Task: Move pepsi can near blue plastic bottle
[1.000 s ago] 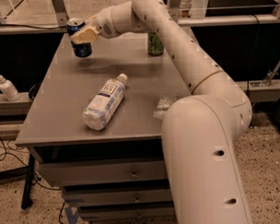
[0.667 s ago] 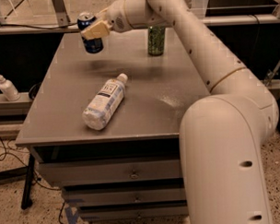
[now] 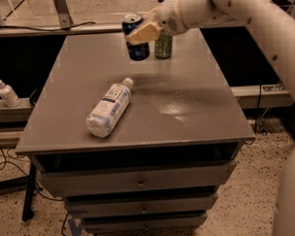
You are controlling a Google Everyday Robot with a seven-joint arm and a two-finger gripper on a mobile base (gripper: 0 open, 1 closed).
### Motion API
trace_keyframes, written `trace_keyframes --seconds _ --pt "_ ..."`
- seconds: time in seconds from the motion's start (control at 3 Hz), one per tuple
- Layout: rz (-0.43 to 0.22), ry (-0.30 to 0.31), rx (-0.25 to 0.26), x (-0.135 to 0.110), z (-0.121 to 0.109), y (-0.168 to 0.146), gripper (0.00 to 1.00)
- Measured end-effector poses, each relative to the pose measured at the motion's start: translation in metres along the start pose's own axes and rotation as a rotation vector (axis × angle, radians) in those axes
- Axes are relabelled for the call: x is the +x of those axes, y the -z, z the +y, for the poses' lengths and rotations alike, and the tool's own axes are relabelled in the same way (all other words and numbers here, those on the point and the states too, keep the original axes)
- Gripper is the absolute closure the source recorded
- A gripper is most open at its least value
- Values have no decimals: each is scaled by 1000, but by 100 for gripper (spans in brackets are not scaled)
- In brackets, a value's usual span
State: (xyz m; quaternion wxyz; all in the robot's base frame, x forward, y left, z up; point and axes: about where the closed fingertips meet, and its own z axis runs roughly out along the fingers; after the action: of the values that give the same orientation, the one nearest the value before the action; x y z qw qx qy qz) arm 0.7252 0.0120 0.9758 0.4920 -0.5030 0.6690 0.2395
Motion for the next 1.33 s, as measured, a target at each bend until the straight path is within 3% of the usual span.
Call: trace_keyframes --seconds 0.67,1.0,1.33 --pt "70 -116 45 57 43 96 100" --pt "44 -154 17 67 62 101 100" --pt "-9 -167 -18 65 75 86 100"
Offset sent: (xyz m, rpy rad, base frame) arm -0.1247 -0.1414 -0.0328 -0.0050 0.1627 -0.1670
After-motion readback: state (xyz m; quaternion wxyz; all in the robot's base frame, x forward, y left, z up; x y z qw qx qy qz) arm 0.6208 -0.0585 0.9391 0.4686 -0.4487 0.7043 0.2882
